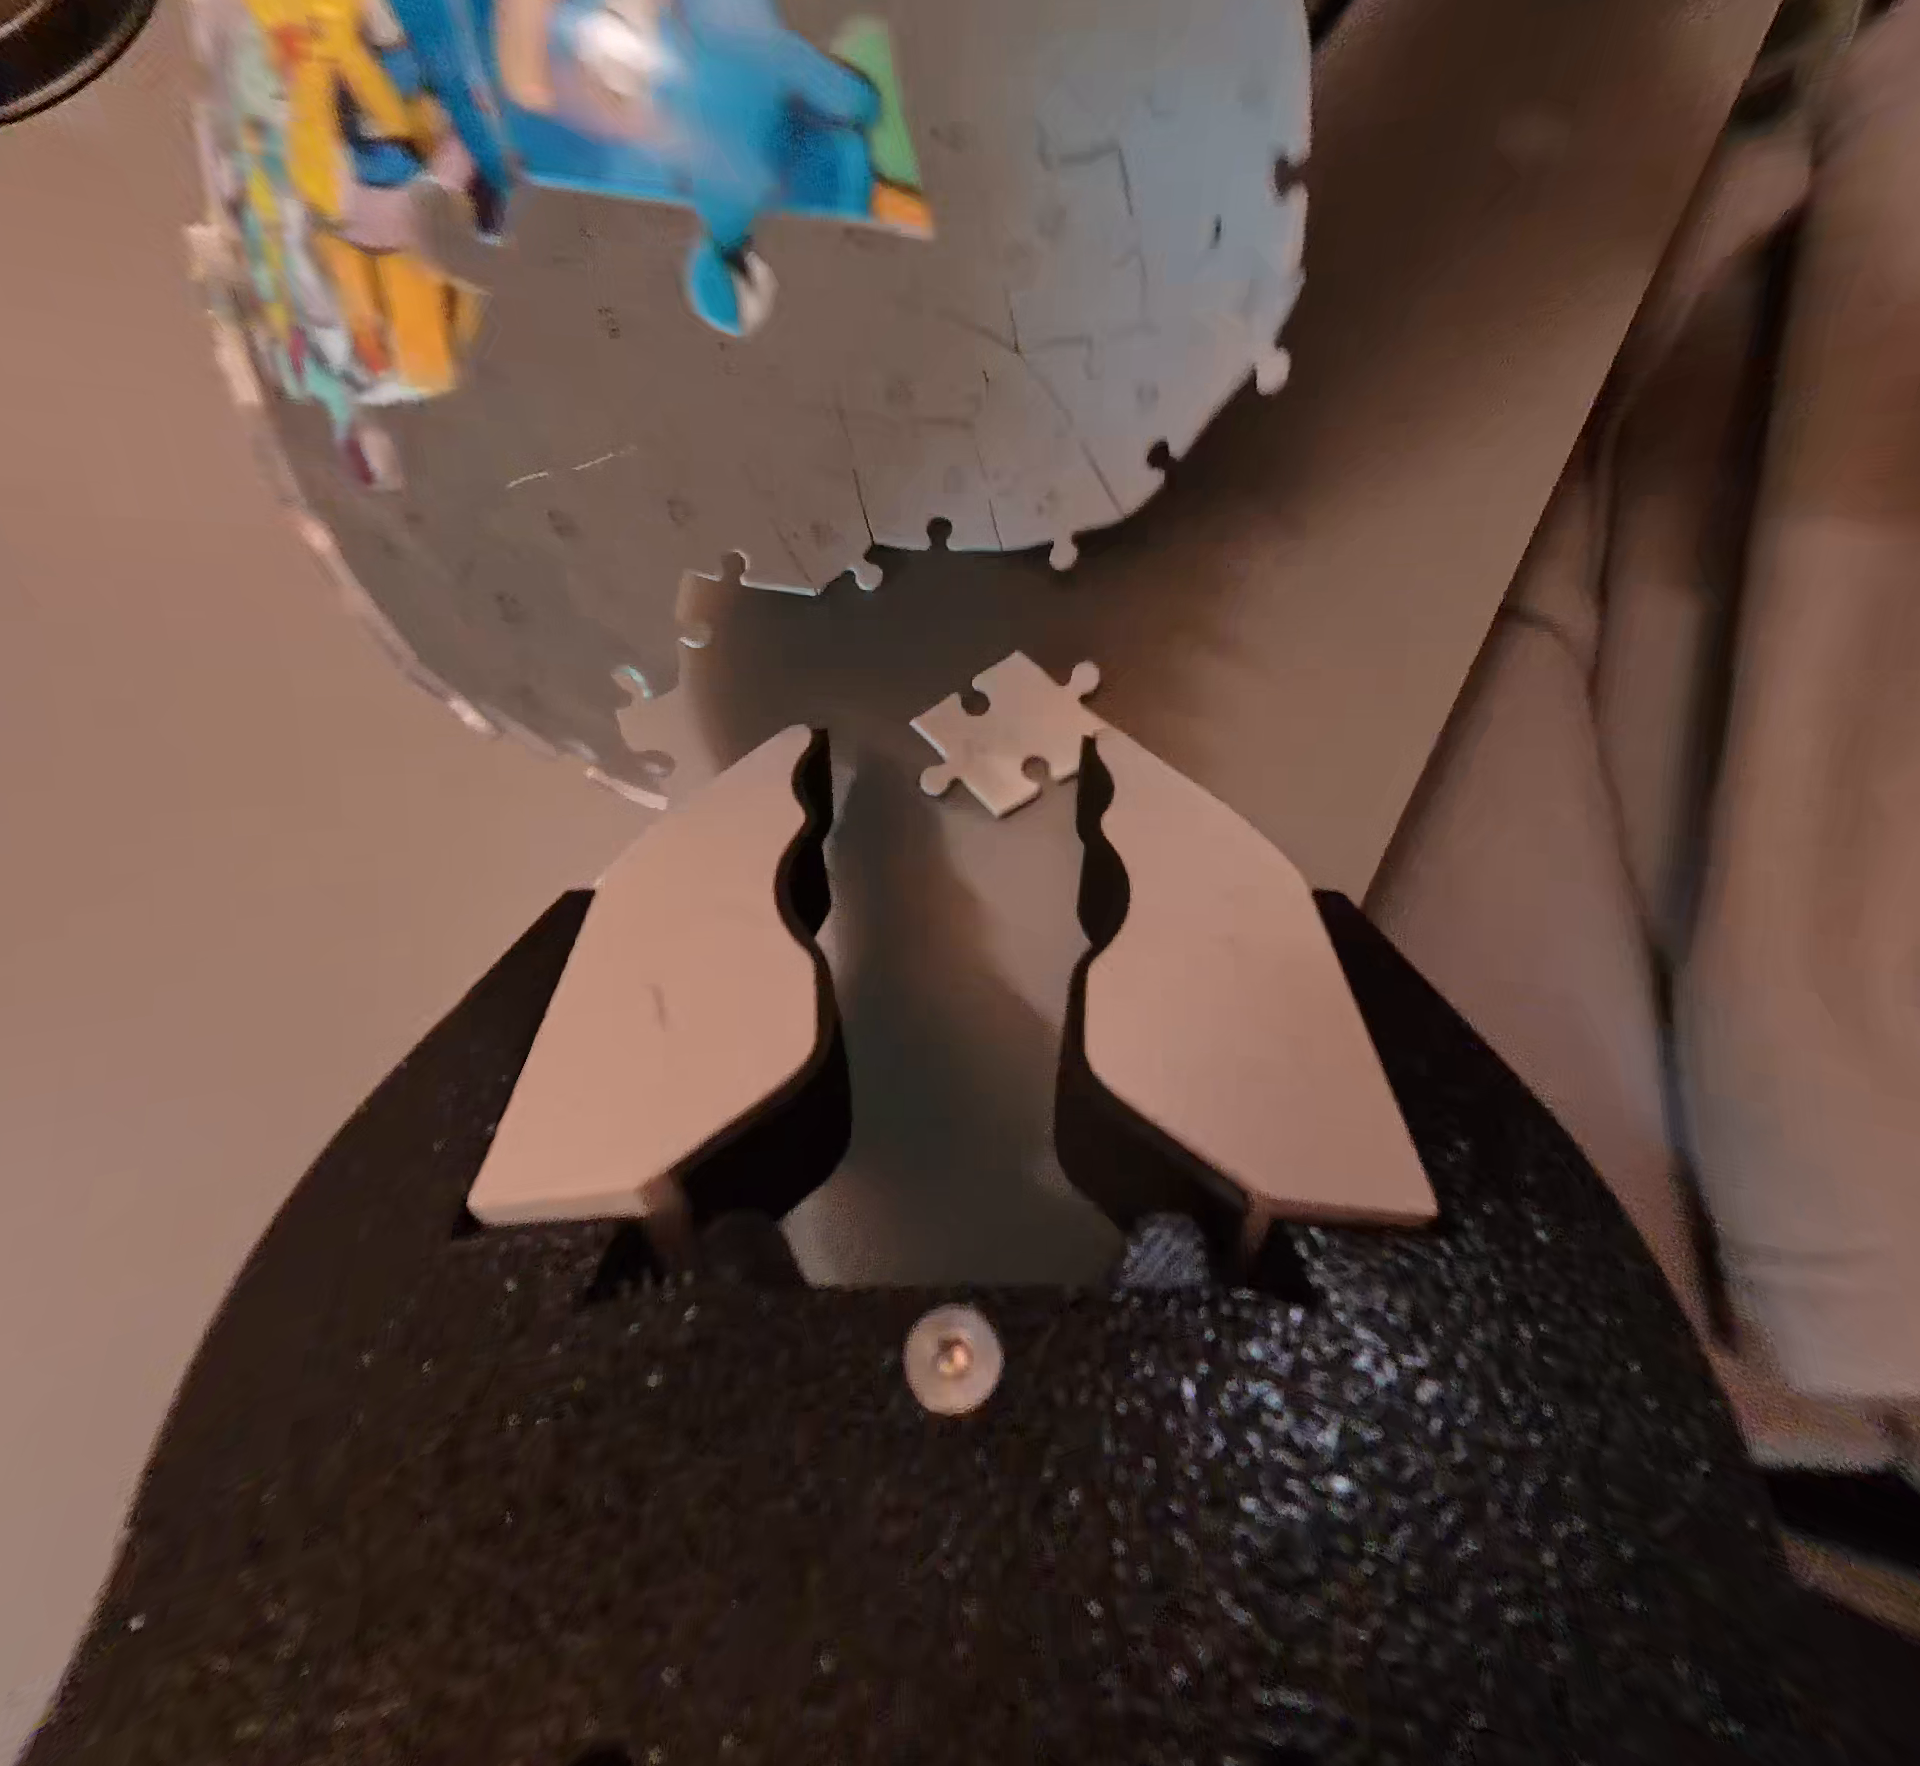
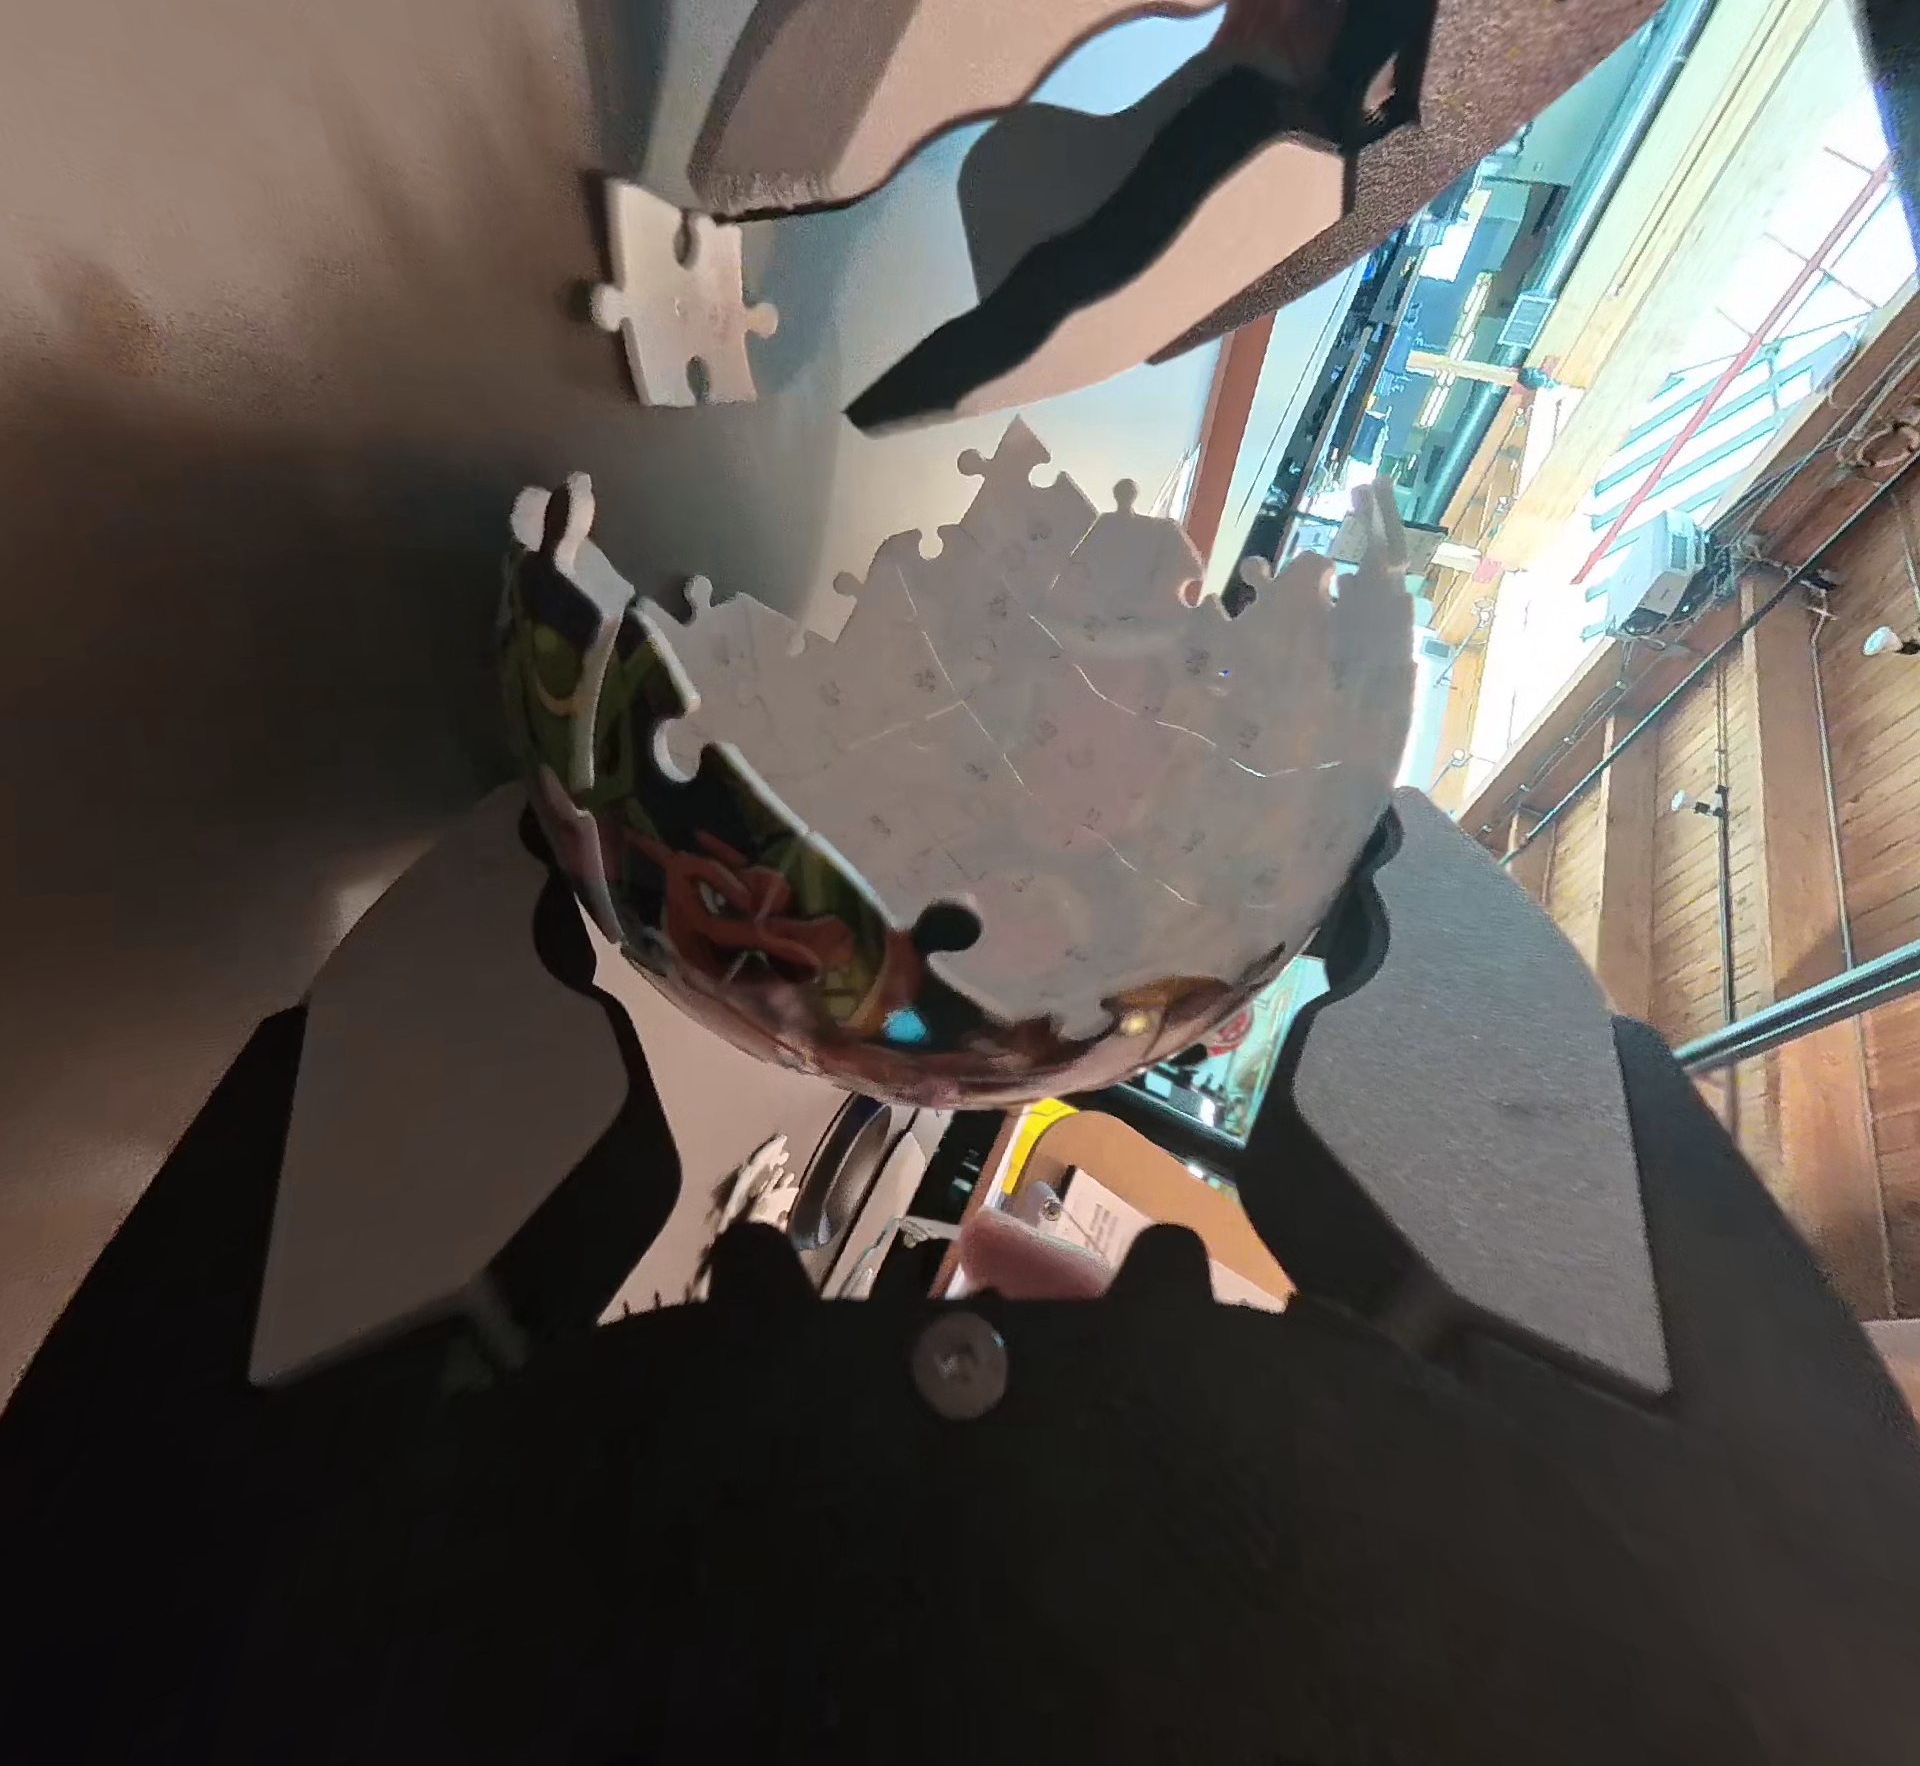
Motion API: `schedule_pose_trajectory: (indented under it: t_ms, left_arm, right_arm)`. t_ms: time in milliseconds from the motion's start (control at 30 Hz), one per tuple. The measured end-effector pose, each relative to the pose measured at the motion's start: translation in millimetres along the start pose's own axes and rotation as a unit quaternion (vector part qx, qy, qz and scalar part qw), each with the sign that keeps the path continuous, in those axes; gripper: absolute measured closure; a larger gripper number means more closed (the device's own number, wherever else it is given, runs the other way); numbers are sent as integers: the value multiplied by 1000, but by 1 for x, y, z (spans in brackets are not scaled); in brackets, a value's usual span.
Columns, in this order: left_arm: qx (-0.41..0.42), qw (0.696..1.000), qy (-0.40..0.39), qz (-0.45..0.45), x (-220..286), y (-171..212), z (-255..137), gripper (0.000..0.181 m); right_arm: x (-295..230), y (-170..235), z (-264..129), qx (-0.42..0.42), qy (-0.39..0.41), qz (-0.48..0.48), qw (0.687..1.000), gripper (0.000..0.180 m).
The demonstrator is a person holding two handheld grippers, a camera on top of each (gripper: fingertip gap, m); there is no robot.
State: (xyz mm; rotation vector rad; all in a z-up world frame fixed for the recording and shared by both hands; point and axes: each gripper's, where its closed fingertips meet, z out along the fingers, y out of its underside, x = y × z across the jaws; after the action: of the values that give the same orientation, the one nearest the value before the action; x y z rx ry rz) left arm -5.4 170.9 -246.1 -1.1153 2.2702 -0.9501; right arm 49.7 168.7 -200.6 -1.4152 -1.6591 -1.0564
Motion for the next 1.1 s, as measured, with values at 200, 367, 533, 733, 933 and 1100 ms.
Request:
schedule_pose_trajectory:
  t_ms: [200,367,533,733,933,1100]
  left_arm:
    - [-3,989,-82,-121,-3,7,1,134]
    - [1,986,-81,-147,12,2,2,135]
    - [18,972,-156,-174,-19,-1,-11,125]
    - [-21,965,-243,-100,-38,-6,-38,124]
    - [122,890,-412,155,-39,-66,-49,123]
    - [120,779,-518,334,-34,-84,-46,129]
  right_arm:
    - [1,0,-1,-33,23,-41,998,41]
    - [0,-1,-6,-45,28,-63,997,40]
    - [-2,-6,-9,-41,17,-69,997,40]
    - [-4,-3,-10,-43,10,-69,997,39]
    - [-5,-4,-12,-38,1,-52,998,39]
    - [-6,-6,-14,-26,-12,-28,999,40]
